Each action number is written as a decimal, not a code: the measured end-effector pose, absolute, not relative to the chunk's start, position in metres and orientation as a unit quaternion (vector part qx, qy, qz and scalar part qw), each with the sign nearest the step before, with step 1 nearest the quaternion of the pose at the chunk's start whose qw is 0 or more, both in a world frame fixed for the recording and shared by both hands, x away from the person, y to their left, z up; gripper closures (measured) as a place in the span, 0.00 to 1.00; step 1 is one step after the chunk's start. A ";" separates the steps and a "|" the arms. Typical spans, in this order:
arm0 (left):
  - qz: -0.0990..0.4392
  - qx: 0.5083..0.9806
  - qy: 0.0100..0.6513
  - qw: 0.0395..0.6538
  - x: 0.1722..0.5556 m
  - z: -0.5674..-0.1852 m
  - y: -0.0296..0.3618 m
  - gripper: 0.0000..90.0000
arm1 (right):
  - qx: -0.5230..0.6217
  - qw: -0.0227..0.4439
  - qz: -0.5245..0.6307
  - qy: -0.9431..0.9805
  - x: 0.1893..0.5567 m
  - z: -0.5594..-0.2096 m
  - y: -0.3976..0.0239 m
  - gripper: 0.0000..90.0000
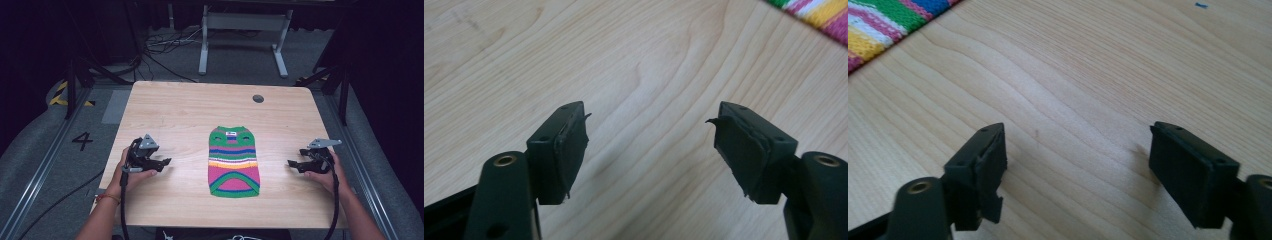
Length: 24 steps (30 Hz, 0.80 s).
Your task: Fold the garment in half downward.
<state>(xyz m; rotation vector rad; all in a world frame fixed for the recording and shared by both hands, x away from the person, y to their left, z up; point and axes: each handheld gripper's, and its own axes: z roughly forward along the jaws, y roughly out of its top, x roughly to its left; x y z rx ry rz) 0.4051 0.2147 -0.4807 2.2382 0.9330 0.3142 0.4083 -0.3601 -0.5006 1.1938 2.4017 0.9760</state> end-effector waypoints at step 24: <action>0.127 0.873 0.309 0.357 0.459 -0.460 0.133 0.43 | 0.333 0.137 0.378 0.853 0.451 -0.457 -0.287 0.51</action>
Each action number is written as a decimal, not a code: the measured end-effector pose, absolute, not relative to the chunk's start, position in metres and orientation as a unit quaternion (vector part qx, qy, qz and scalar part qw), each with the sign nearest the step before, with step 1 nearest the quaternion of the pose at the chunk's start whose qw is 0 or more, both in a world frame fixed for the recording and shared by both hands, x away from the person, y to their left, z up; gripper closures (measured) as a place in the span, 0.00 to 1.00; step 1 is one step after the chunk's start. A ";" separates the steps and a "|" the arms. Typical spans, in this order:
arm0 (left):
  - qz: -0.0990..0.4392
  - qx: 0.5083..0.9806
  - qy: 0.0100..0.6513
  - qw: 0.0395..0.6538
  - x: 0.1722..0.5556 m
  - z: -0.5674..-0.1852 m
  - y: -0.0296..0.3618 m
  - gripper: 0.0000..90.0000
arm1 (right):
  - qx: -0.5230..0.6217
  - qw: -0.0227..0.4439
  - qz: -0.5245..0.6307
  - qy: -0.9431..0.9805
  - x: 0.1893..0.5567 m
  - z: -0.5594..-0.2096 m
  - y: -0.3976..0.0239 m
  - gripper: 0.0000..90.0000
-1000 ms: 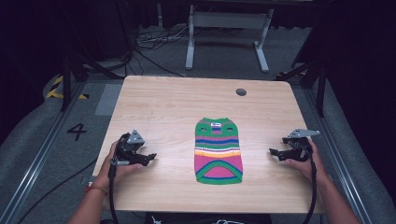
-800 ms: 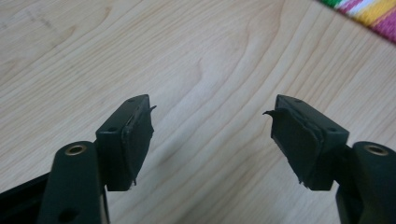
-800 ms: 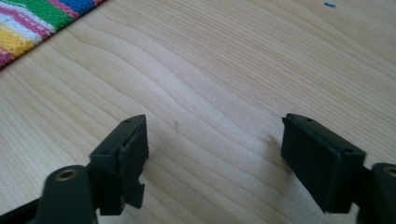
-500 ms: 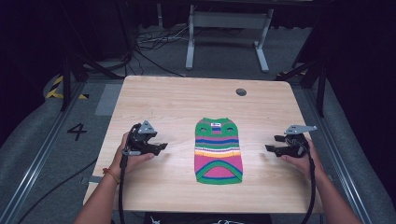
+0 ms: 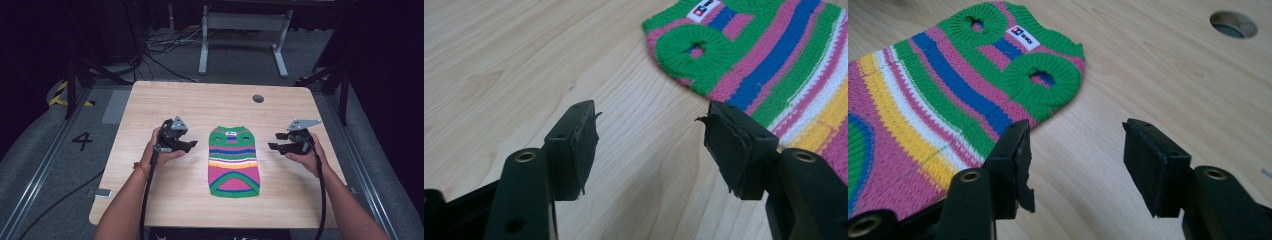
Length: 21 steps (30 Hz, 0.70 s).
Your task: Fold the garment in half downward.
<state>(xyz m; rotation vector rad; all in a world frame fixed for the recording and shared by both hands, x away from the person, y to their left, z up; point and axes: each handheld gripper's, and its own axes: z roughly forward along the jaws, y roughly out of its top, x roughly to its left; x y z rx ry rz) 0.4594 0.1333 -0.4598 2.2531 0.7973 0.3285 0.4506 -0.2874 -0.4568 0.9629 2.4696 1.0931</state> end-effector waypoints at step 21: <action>0.111 0.874 0.328 0.342 0.518 -0.482 0.089 0.52 | 0.333 0.127 0.350 0.866 0.517 -0.470 -0.226 0.65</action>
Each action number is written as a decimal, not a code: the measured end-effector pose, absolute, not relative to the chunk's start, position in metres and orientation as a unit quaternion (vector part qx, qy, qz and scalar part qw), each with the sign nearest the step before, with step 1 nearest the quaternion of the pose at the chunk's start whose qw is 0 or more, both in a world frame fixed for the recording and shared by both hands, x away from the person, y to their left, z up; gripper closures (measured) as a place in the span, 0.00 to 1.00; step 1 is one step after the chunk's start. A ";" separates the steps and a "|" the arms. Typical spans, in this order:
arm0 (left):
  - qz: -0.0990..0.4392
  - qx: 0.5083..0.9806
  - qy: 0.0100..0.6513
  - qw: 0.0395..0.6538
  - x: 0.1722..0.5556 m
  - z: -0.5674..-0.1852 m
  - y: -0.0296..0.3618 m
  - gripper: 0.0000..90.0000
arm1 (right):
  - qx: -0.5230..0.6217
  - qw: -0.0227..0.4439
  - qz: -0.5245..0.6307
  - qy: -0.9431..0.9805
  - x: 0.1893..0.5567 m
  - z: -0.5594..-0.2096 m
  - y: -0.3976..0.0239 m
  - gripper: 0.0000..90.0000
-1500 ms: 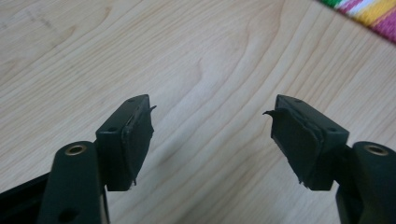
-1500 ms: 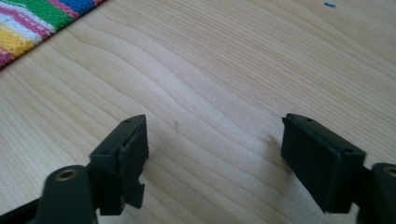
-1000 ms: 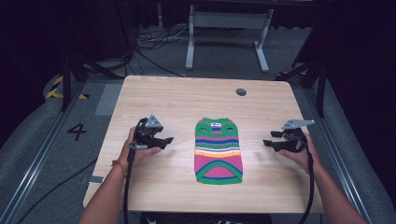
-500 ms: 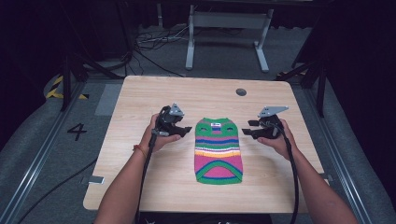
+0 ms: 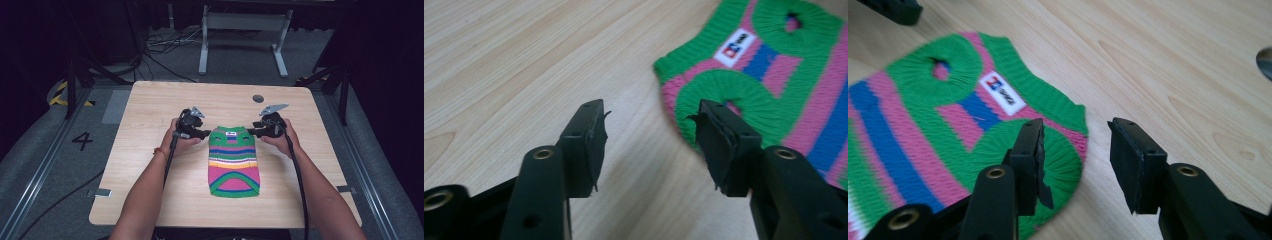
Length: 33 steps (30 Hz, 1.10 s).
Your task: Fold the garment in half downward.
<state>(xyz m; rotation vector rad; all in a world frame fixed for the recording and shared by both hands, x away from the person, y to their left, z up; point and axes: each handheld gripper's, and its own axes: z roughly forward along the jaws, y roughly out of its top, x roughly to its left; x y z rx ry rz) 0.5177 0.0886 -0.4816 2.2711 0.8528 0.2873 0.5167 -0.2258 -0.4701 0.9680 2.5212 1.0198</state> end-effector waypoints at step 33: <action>0.076 0.874 0.340 0.340 0.532 -0.496 0.043 0.80 | 0.369 0.084 0.358 0.853 0.536 -0.499 -0.217 0.71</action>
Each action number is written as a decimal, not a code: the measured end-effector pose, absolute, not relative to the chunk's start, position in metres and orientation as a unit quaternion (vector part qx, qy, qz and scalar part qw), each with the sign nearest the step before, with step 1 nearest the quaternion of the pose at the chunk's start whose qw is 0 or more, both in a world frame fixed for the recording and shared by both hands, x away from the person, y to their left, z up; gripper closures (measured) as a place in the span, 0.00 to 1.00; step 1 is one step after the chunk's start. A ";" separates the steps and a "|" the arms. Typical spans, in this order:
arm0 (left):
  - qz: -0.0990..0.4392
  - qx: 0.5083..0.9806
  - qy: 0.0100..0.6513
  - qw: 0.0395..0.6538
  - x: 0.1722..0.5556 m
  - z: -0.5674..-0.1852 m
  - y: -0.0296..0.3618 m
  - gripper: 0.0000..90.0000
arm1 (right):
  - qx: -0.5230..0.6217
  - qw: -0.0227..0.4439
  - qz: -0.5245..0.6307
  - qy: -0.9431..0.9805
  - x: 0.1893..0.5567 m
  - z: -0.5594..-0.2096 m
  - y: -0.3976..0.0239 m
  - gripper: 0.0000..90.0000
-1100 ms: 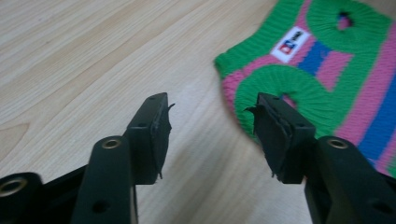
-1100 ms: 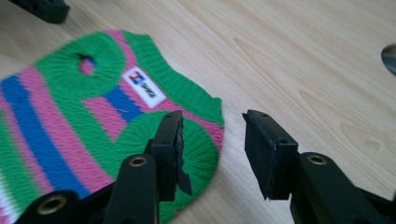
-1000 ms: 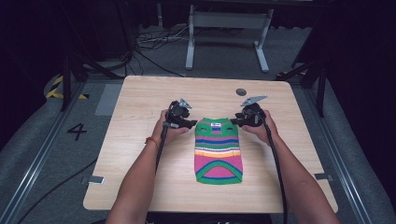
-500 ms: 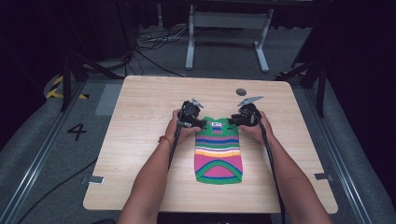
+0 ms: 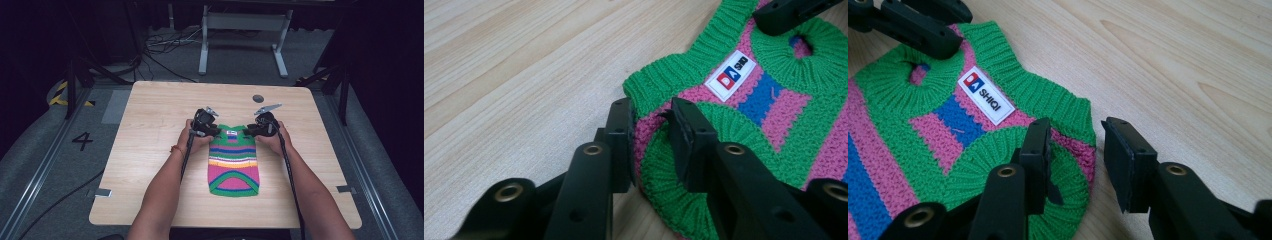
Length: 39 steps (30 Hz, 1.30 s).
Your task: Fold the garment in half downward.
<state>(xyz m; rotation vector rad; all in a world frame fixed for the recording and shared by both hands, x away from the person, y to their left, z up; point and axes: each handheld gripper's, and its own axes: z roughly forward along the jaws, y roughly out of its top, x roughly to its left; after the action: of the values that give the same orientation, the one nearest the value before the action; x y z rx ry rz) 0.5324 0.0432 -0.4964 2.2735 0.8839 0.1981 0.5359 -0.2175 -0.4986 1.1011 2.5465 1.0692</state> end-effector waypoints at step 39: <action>0.144 0.877 0.230 0.397 0.469 -0.438 0.065 0.92 | 0.248 0.124 0.431 0.859 0.473 -0.435 -0.226 0.93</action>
<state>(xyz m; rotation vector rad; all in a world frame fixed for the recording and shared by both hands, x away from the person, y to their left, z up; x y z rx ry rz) 0.4688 0.0653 -0.4384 2.2213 0.5829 0.3644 0.4728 -0.2260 -0.4353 0.7221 2.5048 1.2560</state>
